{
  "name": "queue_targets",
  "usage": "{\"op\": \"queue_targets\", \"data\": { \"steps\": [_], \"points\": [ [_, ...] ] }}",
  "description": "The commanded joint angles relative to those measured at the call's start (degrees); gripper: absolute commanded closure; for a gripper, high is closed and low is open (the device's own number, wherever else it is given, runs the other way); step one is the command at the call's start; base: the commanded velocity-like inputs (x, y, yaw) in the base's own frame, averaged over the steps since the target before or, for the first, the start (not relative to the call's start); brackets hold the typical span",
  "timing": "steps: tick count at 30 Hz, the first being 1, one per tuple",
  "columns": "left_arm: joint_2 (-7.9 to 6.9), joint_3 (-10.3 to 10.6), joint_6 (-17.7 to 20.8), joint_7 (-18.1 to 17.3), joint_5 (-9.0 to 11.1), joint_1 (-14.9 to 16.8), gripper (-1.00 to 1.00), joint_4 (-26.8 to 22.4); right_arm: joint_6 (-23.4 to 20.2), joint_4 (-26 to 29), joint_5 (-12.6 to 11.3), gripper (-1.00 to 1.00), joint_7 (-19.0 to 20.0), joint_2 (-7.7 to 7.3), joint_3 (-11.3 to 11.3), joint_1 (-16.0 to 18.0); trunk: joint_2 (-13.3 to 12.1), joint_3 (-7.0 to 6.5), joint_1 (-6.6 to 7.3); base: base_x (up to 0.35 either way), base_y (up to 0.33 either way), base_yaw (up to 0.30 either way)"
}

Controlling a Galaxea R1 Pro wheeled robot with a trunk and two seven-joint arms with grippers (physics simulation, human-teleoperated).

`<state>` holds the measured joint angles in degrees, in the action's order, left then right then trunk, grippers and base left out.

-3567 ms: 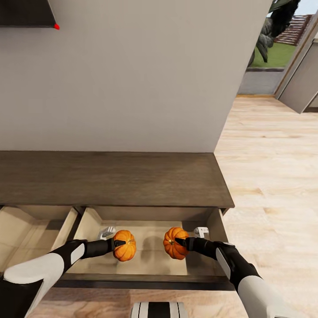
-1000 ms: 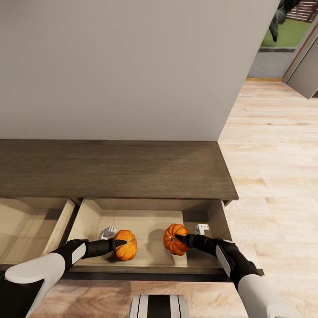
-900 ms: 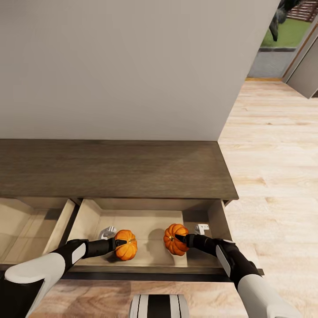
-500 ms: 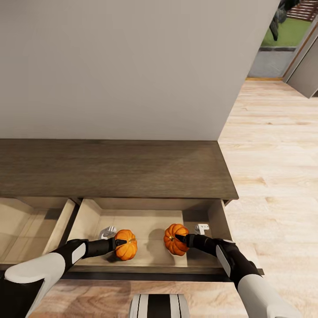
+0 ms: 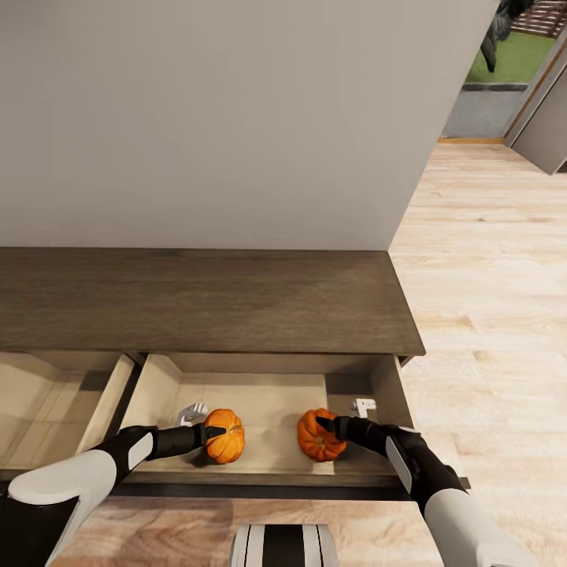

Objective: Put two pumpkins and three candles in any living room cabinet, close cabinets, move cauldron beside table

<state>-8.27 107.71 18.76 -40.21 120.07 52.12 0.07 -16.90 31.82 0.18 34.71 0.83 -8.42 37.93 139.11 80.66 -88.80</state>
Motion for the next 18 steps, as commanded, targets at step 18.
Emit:
{"op": "queue_targets", "data": {
  "steps": [18],
  "points": [
    [0.01,0.3,-0.1,0.0,0.0,-0.3,1.0,-0.2,-0.2,8.8,-0.3,-1.0,-2.1,-0.55,-0.3,0.0,0.0,0.02,-0.6,0.0,0.0,0.0]
  ]
}}
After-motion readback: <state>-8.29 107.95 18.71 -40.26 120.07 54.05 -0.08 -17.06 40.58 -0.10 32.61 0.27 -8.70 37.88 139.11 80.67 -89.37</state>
